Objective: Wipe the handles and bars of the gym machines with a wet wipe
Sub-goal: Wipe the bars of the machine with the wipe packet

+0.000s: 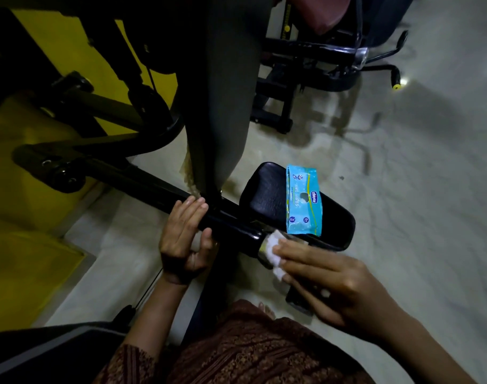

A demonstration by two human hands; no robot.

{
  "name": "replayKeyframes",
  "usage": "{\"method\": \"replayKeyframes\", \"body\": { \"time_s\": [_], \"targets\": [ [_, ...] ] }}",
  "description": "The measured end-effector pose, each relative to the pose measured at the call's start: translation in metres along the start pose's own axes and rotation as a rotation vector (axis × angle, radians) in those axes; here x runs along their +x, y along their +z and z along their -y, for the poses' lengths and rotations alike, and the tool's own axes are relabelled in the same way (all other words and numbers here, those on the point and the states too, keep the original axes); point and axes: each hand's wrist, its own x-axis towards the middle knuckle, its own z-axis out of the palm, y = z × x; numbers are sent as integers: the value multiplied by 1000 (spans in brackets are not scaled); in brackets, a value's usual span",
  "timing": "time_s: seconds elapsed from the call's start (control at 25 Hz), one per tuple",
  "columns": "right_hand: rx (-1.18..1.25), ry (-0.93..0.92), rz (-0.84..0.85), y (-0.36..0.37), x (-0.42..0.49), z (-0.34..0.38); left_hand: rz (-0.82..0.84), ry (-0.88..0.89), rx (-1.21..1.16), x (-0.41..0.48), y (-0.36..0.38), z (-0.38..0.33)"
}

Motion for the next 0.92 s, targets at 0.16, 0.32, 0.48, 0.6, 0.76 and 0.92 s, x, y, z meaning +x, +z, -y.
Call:
{"method": "replayKeyframes", "body": {
  "time_s": [0.16, 0.32, 0.48, 0.6, 0.76, 0.92],
  "targets": [
    [-39, 44, -21, 6, 47, 8, 71, -12, -33, 0, -9, 2],
    [-266, 24, 344, 43, 62, 4, 72, -211, 90, 4, -34, 37],
    [-220, 196, 556, 21, 82, 12, 156, -224, 113, 14, -53, 85],
    [-64, 69, 270, 66, 129, 14, 259, -128, 48, 21, -54, 112],
    [-198, 58, 271, 149, 181, 16, 274, -26, -25, 29, -53, 143],
    [-350, 77, 334, 124, 150, 17, 266, 24, -107, 29, -50, 154]
  ]
}}
